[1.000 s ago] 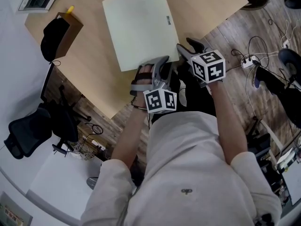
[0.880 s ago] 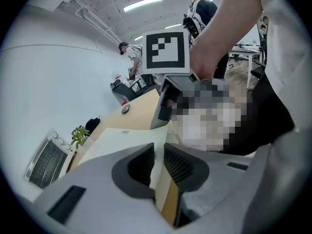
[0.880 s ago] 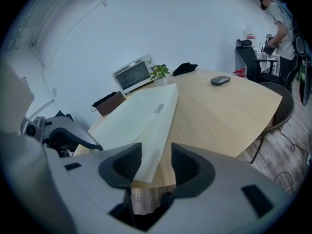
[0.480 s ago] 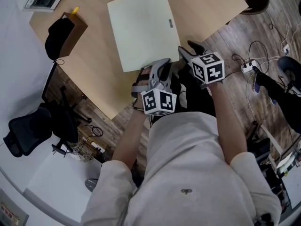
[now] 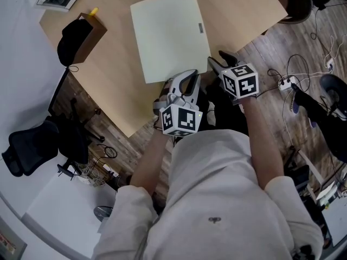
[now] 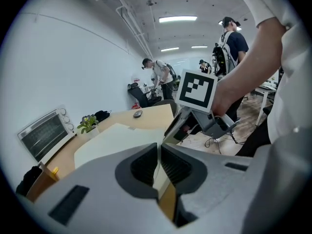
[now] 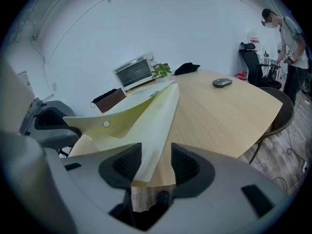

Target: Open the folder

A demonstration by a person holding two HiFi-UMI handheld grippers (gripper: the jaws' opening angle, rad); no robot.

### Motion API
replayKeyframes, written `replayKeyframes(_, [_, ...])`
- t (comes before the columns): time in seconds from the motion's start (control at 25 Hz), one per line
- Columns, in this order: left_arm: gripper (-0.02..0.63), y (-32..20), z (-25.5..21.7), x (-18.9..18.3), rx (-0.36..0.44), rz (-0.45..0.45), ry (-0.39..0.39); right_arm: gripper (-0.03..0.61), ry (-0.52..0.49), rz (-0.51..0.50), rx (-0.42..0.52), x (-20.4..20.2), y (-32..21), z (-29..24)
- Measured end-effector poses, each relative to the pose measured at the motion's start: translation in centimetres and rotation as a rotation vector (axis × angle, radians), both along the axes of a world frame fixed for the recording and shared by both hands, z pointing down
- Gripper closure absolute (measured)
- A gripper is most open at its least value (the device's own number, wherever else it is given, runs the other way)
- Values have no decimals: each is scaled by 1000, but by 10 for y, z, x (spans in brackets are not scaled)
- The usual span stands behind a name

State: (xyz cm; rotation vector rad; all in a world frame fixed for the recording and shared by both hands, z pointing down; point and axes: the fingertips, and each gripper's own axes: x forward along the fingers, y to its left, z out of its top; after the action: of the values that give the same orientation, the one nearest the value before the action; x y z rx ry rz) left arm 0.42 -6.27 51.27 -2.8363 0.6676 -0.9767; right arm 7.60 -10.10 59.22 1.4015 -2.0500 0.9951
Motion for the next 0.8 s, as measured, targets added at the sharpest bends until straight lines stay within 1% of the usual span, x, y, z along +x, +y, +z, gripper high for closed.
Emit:
replayKeyframes(0.24, [591,-5,-24,-8,-50,-79,118,393,29,5,-3,4,0,-1])
replayKeyframes(0.36, [591,-6,-36,-14,-30,-118,160,393,42,9,-4,6,0,-1])
replayKeyframes(0.52, [591,-10,-53,-26,-2,-191,214,394,64,7,-5,8,-2,-1])
replayKeyframes(0.8, [592,-15,-77,-52,3,-308,314,402,96,0,-13,9,-3,1])
